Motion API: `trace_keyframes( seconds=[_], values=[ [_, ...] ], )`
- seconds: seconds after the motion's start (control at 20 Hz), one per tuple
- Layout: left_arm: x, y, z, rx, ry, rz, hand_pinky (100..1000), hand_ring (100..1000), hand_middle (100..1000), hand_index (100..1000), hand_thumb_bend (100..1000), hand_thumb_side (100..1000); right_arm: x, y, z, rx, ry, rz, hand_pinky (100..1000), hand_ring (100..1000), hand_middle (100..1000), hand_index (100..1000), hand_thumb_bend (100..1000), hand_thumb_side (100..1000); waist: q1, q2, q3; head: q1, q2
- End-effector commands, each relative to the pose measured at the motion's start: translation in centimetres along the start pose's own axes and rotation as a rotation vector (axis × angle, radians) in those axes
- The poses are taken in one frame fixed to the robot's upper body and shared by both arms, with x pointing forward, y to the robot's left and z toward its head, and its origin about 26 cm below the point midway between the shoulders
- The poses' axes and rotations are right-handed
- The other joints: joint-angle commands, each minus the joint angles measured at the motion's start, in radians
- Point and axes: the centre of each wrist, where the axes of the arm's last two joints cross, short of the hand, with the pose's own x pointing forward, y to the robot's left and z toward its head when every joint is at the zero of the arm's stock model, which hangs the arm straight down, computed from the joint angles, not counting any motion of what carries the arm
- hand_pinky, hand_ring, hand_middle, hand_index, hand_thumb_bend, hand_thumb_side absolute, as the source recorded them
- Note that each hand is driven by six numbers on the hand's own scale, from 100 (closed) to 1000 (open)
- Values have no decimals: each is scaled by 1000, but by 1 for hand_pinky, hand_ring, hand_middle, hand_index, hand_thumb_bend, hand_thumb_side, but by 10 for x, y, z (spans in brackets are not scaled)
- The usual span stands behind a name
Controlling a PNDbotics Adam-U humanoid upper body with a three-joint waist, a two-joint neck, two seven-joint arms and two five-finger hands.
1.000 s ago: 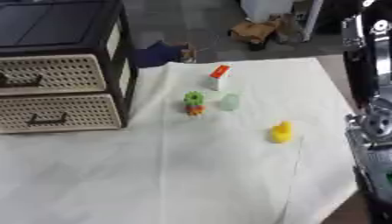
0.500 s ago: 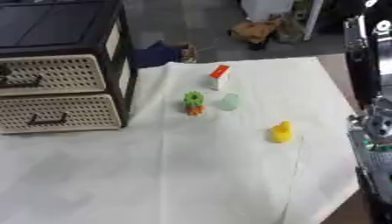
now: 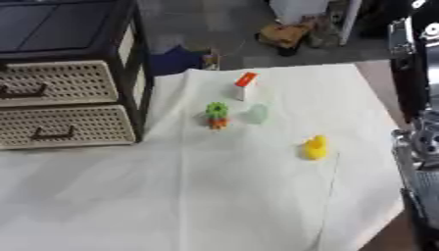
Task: Pick up objects from table and place into drawer.
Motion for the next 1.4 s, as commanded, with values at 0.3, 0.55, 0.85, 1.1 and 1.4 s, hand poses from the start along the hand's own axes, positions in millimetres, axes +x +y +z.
trace_keyframes(
  seconds=[0.3,0.55,0.85,1.1,1.4],
  values=[
    [-13,-2,-5,-17,54,8,100,100,100,905,443,1000,7,-6,-6,-8,-37,15,679,572,574,860,317,1000,-5,-13,-3,8,1],
    [-19,-6,-10,-13,96,14,100,100,100,886,444,1000,7,-6,-6,-9,-37,14,679,572,573,860,317,1000,-4,-11,-4,11,-3],
    [-25,-13,-16,-34,119,16,100,100,100,917,446,1000,7,-6,-6,-12,-36,12,679,572,573,861,317,1000,-4,-10,-6,14,-8],
    [-29,-17,-20,-37,142,17,100,100,100,966,437,1000,7,-6,-6,-11,-37,12,679,571,572,860,320,1000,-5,-7,-8,16,-11],
    [-32,-22,-22,-52,158,4,100,100,100,969,443,1000,7,-6,-6,-11,-37,9,678,571,571,860,322,1000,-4,-2,-12,15,-19]
  ],
)
